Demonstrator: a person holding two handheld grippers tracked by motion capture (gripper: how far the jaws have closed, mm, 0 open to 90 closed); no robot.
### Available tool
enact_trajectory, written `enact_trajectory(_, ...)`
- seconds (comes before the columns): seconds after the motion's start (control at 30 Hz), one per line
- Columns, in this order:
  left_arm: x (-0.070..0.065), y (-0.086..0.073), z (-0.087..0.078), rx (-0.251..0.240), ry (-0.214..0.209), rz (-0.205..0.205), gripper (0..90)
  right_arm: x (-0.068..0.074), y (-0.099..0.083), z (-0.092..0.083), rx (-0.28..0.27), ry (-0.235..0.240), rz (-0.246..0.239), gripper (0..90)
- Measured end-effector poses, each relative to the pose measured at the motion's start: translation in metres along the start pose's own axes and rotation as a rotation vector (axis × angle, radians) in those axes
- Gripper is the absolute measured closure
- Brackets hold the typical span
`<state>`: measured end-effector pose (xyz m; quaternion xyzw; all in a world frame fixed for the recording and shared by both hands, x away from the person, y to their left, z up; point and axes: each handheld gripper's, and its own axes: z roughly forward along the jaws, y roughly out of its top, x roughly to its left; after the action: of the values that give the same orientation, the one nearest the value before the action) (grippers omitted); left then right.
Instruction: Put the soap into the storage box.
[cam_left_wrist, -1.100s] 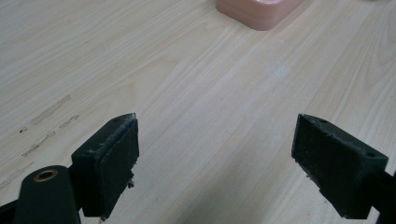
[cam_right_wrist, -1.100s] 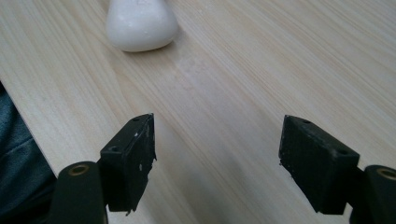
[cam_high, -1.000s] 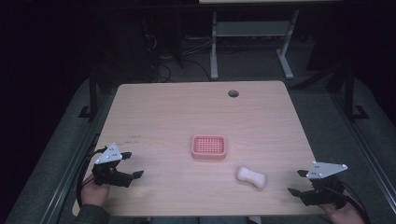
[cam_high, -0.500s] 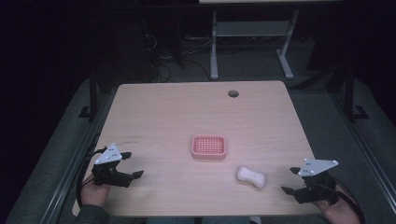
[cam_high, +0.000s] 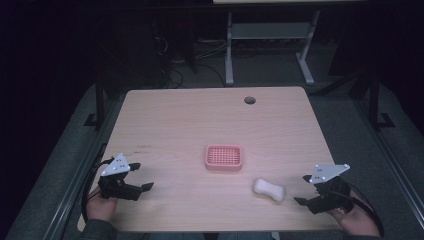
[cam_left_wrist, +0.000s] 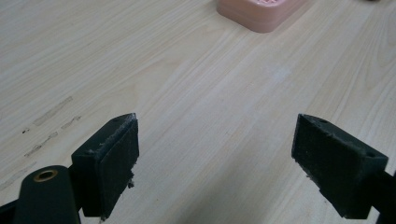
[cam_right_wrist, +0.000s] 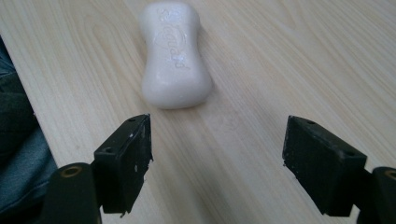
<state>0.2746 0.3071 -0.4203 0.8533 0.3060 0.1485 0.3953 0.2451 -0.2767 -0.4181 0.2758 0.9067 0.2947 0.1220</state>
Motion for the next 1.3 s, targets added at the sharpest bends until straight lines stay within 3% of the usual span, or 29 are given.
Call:
enact_trajectory(0.63, 0.002, 0.0, 0.0, 0.002, 0.0, 0.009, 14.8, 0.001, 0.022, 0.009, 0.048, 0.031, -0.025, 18.5)
enact_trajectory(1.3, 0.002, 0.0, -0.001, -0.005, 0.002, 0.0, 14.8, 0.007, 0.045, 0.02, 0.081, 0.079, -0.092, 17.9)
